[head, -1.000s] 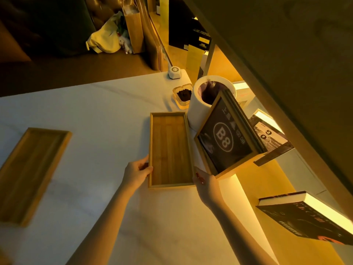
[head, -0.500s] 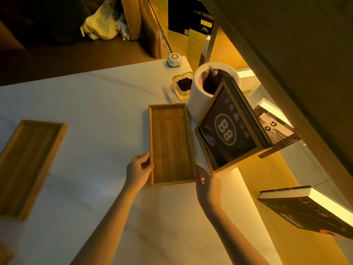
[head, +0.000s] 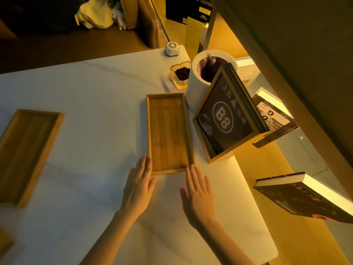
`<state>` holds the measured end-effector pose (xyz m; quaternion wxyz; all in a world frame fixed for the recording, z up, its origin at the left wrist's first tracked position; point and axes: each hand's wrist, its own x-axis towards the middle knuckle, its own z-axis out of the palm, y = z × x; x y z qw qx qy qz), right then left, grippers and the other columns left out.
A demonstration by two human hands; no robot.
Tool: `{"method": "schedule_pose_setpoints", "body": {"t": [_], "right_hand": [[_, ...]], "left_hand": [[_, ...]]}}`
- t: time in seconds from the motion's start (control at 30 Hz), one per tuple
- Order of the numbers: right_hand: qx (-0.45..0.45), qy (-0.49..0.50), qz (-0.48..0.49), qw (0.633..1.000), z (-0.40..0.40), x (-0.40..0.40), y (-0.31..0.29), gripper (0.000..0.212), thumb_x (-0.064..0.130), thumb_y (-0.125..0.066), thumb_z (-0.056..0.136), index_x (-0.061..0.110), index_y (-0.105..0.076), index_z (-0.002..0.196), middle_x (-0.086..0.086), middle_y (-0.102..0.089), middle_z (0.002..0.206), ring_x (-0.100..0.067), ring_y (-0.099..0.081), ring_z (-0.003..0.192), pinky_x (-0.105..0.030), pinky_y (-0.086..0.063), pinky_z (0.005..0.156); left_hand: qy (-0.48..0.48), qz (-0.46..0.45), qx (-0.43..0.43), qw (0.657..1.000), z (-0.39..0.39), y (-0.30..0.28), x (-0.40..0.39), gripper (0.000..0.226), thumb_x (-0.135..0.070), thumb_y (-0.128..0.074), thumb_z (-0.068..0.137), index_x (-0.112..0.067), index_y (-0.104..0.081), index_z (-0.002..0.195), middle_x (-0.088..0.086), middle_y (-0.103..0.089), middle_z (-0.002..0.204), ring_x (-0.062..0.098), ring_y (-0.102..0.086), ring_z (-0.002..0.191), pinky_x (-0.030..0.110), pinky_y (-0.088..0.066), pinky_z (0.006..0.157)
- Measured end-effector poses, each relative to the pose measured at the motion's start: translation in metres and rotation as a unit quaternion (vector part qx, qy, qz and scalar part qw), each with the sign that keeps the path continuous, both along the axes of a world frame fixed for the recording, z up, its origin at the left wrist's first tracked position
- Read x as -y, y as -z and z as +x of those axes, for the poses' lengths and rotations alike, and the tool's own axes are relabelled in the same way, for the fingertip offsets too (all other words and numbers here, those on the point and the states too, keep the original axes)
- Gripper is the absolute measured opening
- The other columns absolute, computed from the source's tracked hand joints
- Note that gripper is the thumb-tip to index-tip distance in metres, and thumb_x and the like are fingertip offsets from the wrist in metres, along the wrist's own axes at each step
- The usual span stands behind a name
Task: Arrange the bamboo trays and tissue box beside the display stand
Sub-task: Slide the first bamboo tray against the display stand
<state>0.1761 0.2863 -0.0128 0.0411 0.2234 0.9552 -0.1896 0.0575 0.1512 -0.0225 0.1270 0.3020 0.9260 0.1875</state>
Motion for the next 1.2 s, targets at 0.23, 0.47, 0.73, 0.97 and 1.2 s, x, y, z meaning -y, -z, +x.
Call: {"method": "schedule_pose_setpoints", "body": {"t": [0.23, 0.47, 0.73, 0.97, 1.2], "right_hand": [[0.066, -0.021, 0.005, 0.998, 0.006, -0.006, 0.010, 0.060, 0.047, -0.013, 0.093, 0.025, 0.027, 0.131, 0.005, 0.031, 0.142, -0.018, 0.035, 0.130, -0.038, 0.025, 0.104], [0.065, -0.021, 0.021, 0.997, 0.009, -0.018, 0.013, 0.058, 0.046, -0.016, 0.093, 0.023, 0.018, 0.135, 0.005, 0.020, 0.146, -0.019, 0.028, 0.132, -0.039, 0.021, 0.106], [0.059, -0.018, 0.043, 0.997, 0.013, -0.029, 0.012, 0.058, 0.043, -0.023, 0.094, 0.020, 0.003, 0.141, 0.001, 0.010, 0.148, -0.022, 0.019, 0.135, -0.043, 0.011, 0.109], [0.065, -0.007, 0.045, 0.997, 0.014, -0.036, 0.013, 0.058, 0.044, -0.023, 0.094, 0.020, 0.002, 0.141, 0.002, 0.010, 0.148, -0.022, 0.016, 0.136, -0.042, 0.008, 0.111], [0.067, -0.002, 0.044, 0.997, 0.015, -0.038, 0.012, 0.057, 0.043, -0.020, 0.095, 0.021, 0.006, 0.141, 0.000, 0.006, 0.153, -0.021, 0.017, 0.136, -0.038, 0.008, 0.111]], "left_hand": [[-0.016, 0.006, 0.024, 1.000, 0.003, 0.005, -0.006, 0.070, -0.051, 0.000, 0.086, -0.008, -0.018, 0.138, 0.013, -0.028, 0.148, 0.027, -0.023, 0.138, 0.042, -0.023, 0.112], [-0.032, 0.029, 0.038, 0.998, 0.012, 0.008, -0.014, 0.052, -0.018, -0.043, 0.091, -0.008, -0.021, 0.138, 0.016, -0.031, 0.147, 0.028, -0.026, 0.137, 0.040, -0.023, 0.111], [-0.034, 0.043, 0.046, 0.997, 0.019, 0.008, -0.024, 0.051, -0.018, -0.043, 0.091, -0.009, -0.024, 0.137, 0.014, -0.033, 0.146, 0.027, -0.028, 0.136, 0.042, -0.028, 0.111], [-0.040, 0.059, 0.048, 0.996, 0.027, 0.007, -0.031, 0.050, -0.018, -0.043, 0.091, -0.007, -0.026, 0.137, 0.016, -0.033, 0.146, 0.028, -0.029, 0.136, 0.041, -0.025, 0.111], [-0.056, 0.060, 0.042, 0.996, 0.031, 0.004, -0.036, 0.048, -0.018, -0.046, 0.090, -0.006, -0.031, 0.135, 0.018, -0.038, 0.143, 0.030, -0.035, 0.133, 0.040, -0.027, 0.110]]}}
